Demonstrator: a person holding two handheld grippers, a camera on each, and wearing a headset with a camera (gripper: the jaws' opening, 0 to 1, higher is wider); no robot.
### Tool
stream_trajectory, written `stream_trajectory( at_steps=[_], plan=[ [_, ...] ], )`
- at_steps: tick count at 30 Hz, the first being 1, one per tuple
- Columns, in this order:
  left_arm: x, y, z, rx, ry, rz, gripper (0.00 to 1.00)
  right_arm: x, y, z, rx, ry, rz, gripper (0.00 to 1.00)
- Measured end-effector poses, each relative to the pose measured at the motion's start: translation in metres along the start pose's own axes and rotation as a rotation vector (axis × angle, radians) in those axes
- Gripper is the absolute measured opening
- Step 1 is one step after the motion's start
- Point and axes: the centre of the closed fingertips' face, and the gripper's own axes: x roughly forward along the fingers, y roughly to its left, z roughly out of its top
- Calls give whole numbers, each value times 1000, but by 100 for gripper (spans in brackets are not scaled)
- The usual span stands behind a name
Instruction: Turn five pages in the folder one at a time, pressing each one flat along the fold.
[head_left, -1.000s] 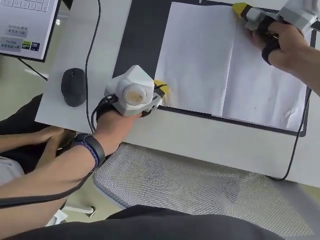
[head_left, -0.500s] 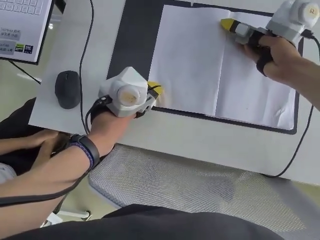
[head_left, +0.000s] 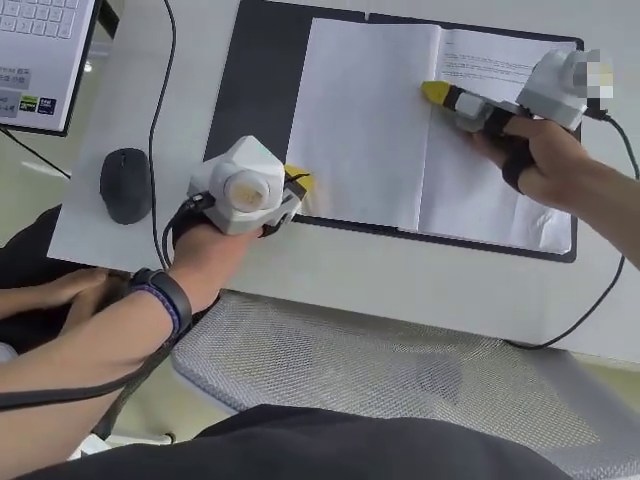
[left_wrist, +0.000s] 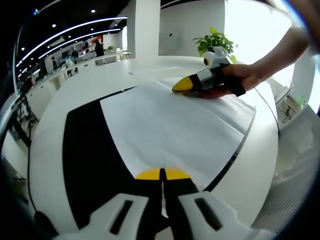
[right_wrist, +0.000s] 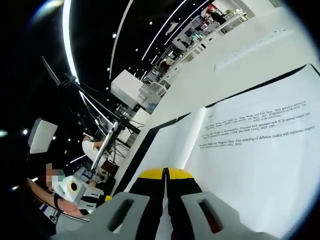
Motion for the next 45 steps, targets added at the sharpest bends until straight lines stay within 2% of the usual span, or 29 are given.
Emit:
stream_trajectory(
  at_steps=[4, 6, 11, 13, 16, 24, 34, 39, 45],
  plan=[
    [0, 0, 0, -3, -1, 3, 0, -6, 10, -13, -34, 30, 10, 0],
    [0, 0, 0, -1, -1, 1, 0, -8, 8, -13, -27, 34, 13, 0],
    [0, 0, 0, 4, -2, -2, 0, -17, 21, -34, -53, 64, 26, 0],
    [0, 0, 0, 3, -2, -1, 0, -21, 27, -42, -51, 70, 33, 0],
    [0, 0, 0, 4, -2, -1, 0, -22, 26, -46, -42, 78, 43, 0],
    [-3, -3, 2, 2, -5, 0, 0, -38, 54, -80, -45, 117, 76, 0],
    [-7, -7, 4, 6, -6, -2, 0, -56, 73, -108, -35, 143, 100, 0],
    [-8, -8, 5, 8, -8, -2, 0, -63, 81, -121, -48, 165, 107, 0],
    [-8, -8, 5, 6, -11, 2, 0, -66, 82, -125, -43, 162, 99, 0]
  ],
)
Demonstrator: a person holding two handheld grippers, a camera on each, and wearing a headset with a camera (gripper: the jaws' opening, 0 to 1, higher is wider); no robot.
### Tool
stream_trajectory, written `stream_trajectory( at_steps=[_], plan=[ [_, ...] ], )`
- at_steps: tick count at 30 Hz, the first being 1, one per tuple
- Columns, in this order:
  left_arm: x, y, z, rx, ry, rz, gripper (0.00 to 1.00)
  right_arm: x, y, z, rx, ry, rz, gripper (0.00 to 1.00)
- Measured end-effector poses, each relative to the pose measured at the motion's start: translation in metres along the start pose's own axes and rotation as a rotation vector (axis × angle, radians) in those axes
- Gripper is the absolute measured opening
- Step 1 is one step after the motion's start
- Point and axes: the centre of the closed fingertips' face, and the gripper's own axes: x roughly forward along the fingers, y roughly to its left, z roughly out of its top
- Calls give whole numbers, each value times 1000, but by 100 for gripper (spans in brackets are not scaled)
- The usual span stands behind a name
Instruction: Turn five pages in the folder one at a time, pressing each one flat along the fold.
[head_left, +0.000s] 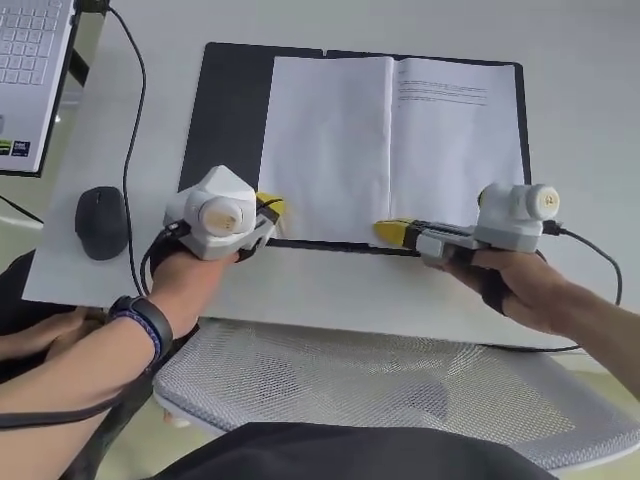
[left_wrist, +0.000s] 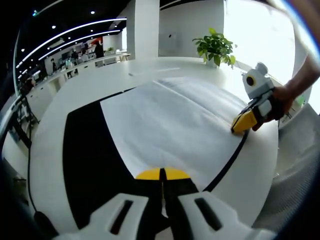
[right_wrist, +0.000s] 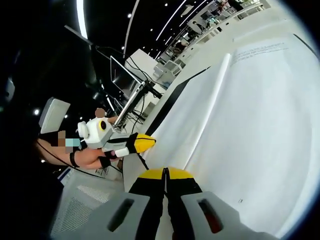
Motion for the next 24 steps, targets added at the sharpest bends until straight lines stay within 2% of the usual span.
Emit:
stream_trajectory(
  at_steps=[6, 24],
  plan=[
    [0, 0, 0, -2, -2, 5, 0, -2, 2, -5, 2, 6, 3, 0],
    [0, 2, -1, 5, 1, 15, 0, -1, 1, -6, 13, 9, -19, 0]
  ],
)
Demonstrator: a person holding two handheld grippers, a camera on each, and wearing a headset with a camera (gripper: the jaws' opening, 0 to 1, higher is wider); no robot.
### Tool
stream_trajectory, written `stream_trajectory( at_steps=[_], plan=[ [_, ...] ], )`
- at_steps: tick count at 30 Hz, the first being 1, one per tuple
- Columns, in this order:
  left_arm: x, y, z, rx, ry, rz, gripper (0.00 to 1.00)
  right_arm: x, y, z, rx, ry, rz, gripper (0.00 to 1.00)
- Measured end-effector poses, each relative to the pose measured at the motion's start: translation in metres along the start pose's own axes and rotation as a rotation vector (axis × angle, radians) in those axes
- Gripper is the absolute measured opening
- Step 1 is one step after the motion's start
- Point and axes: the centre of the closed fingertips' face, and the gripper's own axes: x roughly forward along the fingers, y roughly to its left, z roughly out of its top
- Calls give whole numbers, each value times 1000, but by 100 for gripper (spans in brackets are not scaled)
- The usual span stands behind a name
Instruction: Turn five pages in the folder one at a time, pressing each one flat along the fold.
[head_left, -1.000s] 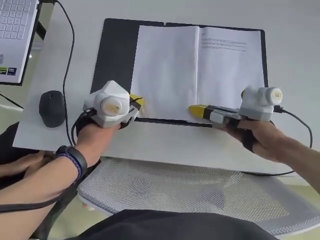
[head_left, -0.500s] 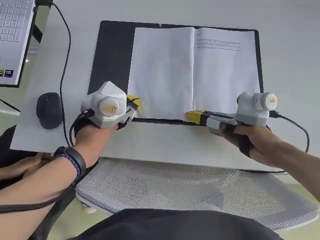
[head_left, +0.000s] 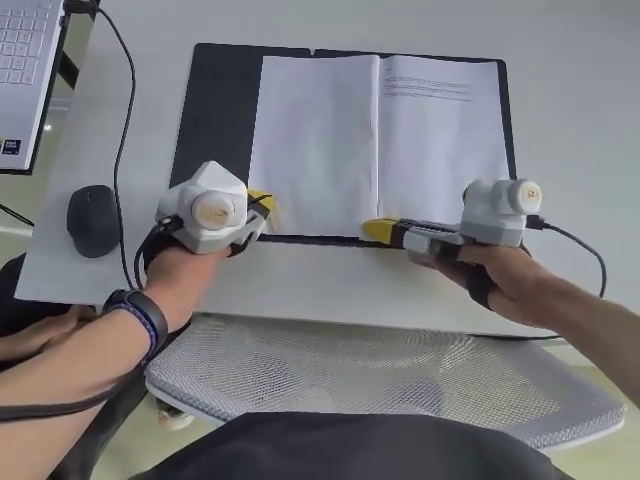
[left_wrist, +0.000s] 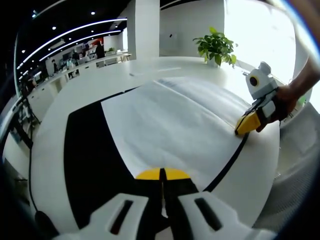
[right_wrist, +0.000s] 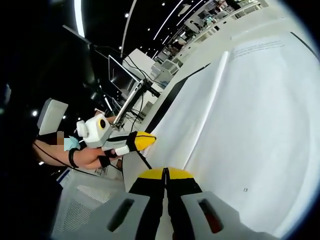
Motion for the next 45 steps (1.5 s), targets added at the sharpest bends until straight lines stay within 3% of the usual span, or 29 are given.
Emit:
stream_trajectory(
  at_steps=[10, 13, 15, 17, 21, 28, 34, 40, 42, 44, 45],
  plan=[
    [0, 1, -1, -32, 1, -10, 0, -1, 0, 0, 7, 4, -18, 0],
    [0, 2, 0, -72, 6, -10, 0, -4, 1, 2, 12, -6, -22, 0],
    [1, -1, 1, -155, -4, -25, 0, -9, 1, 7, 23, -31, -33, 0],
    [0, 0, 2, -192, -14, -27, 5, -14, -1, 11, 32, -47, -47, 0],
    [-1, -2, 5, -188, -5, -21, 14, -23, 2, 22, 36, -85, -47, 0],
    [-11, -6, 22, -129, -21, -29, 17, -40, 1, 45, 6, -153, -84, 6],
    [-22, -6, 34, -96, -34, -31, 20, -55, 0, 52, -44, -160, -127, 14],
    [-40, -7, 46, -52, -60, -28, 28, -86, -7, 60, -117, -177, -206, 18],
    [-45, -7, 47, -40, -60, -23, 29, -95, -9, 63, -125, -191, -227, 22],
    [-51, -5, 49, -40, -68, -11, 28, -109, -20, 64, -159, -191, -294, 29],
    [-53, -4, 50, -43, -71, -9, 29, -116, -20, 65, -150, -204, -297, 33]
  ],
)
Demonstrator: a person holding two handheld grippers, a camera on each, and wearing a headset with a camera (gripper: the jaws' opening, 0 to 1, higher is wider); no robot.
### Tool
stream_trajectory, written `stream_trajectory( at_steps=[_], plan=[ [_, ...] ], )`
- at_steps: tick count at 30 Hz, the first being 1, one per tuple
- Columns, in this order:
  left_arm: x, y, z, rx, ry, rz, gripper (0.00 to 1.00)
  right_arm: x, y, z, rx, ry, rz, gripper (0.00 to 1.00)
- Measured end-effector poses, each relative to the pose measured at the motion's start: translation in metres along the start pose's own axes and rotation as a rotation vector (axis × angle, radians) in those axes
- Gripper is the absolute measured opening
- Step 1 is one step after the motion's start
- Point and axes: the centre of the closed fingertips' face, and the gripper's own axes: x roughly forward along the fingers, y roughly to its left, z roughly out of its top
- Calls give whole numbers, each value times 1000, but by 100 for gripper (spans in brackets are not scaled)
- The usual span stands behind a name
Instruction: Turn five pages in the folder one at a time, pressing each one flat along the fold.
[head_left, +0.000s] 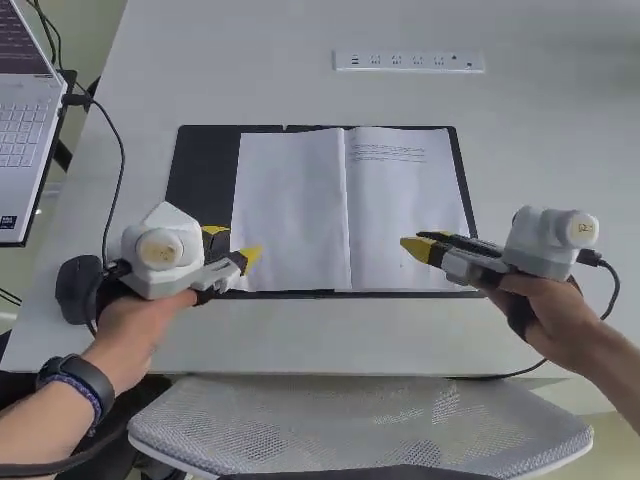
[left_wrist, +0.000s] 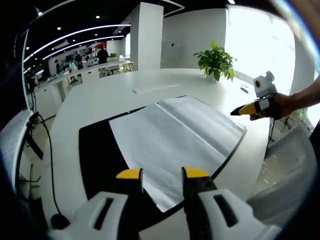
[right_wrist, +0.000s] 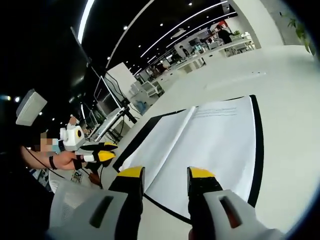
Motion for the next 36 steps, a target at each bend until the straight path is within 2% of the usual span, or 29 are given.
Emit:
stream_trajectory(
  at_steps=[3, 9, 14, 17, 21, 27, 30, 36],
  plan=[
    [-9, 2, 2, -2, -3, 9, 32, -16, -10, 8, 21, -52, -30, 32],
    [-24, 3, 8, 14, -13, 16, 36, -45, -16, 12, 0, -84, -84, 34],
    [-37, 2, 15, 27, -24, 15, 40, -63, -19, 9, -79, -47, -132, 41],
    [-44, 3, 18, 31, -31, 19, 43, -73, -16, 9, -120, -26, -144, 43],
    [-53, 6, 20, 29, -38, 36, 46, -86, -18, 12, -153, -23, -172, 47],
    [-65, 3, 20, 33, -42, 47, 48, -100, -20, 10, -149, -41, -199, 49],
    [-71, 3, 19, 12, -43, 57, 51, -108, -20, 5, -136, -50, -214, 49],
    [-77, 3, 9, -19, -30, 75, 53, -116, -19, -7, -117, -51, -235, 50]
  ],
)
